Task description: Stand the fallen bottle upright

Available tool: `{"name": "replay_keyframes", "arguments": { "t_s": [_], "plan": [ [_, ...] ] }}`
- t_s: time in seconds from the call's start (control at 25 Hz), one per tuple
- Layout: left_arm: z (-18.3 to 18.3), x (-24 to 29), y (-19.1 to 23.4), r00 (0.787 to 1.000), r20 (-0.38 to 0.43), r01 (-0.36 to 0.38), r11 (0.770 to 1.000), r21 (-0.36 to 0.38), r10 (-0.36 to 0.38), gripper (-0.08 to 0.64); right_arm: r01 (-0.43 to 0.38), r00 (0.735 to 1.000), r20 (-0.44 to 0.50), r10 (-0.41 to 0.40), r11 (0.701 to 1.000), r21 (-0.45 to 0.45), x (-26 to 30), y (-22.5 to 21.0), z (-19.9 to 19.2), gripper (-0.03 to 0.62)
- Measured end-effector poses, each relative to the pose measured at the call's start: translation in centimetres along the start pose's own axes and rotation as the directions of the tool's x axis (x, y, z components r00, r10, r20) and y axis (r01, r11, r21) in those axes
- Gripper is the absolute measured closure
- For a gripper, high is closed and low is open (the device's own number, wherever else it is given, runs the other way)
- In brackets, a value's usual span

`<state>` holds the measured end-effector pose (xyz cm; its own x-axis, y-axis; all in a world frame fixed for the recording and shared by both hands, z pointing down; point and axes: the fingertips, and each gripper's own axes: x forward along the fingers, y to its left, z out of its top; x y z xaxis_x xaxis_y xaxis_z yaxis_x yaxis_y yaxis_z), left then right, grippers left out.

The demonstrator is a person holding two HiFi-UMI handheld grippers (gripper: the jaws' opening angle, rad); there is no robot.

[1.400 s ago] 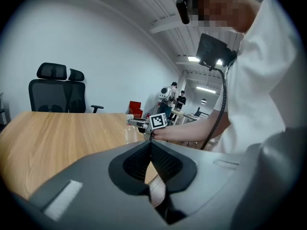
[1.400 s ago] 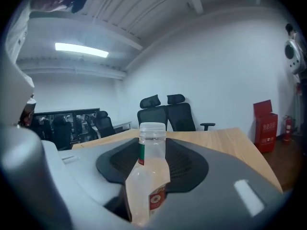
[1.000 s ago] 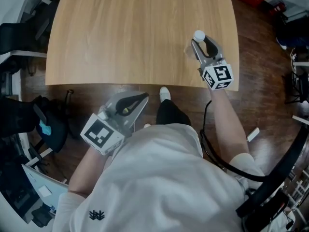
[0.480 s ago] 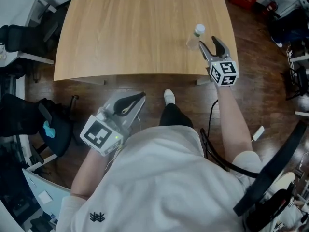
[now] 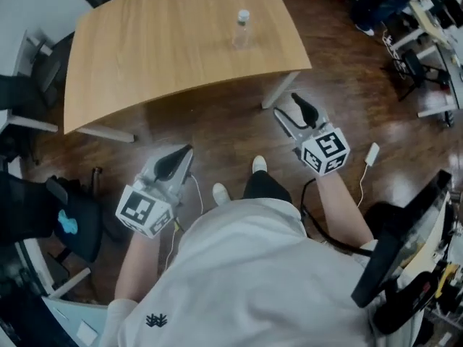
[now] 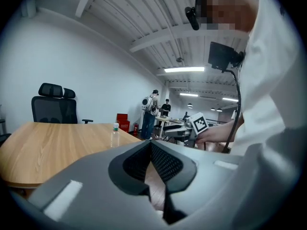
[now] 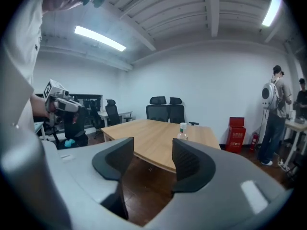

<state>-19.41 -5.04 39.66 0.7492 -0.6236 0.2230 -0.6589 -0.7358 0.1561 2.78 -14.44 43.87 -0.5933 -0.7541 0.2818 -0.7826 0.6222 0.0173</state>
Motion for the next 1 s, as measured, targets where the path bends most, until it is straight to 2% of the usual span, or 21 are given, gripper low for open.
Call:
{"name": "replay_keyframes", "arguments": {
  "t_s": [0.12,0.32,0.44,0.6,0.76,1.0],
  "plan": [
    [-1.0,0.1,-2.2,0.999,-0.019,0.03,0.998,0.048,-0.029,0.56,0.005,1.0,-0.022,-0.005,1.0,0.009,-5.0,3.0,-0.9,0.344],
    [-1.8,0.6,-8.6,0.999,-0.007,0.04,0.994,0.102,-0.04,0.56,-0.027,0.999,0.02,0.026,0.999,0.037,-13.5,5.3,-1.4,0.344],
    [-2.7,0.8,-12.4,1.0,0.007,0.027,0.996,0.087,-0.028,0.56,-0.059,0.997,0.054,0.057,0.998,0.031,-17.4,6.6,-1.2,0.344],
    [-3.4,1.4,-18.9,0.999,0.029,0.027,0.999,0.023,-0.028,0.56,-0.096,0.995,0.041,0.094,0.995,0.039,-22.8,7.7,-2.3,0.344],
    [-4.0,1.1,-25.0,0.999,0.001,0.046,0.997,0.059,-0.046,0.56,-0.124,0.992,0.036,0.124,0.992,0.02,-27.6,8.3,-3.2,0.345],
    [-4.8,0.4,-29.7,0.999,-0.022,0.034,0.998,0.048,-0.033,0.56,-0.15,0.988,0.039,0.15,0.989,-0.011,-31.4,8.9,-3.3,0.347]
  ]
}}
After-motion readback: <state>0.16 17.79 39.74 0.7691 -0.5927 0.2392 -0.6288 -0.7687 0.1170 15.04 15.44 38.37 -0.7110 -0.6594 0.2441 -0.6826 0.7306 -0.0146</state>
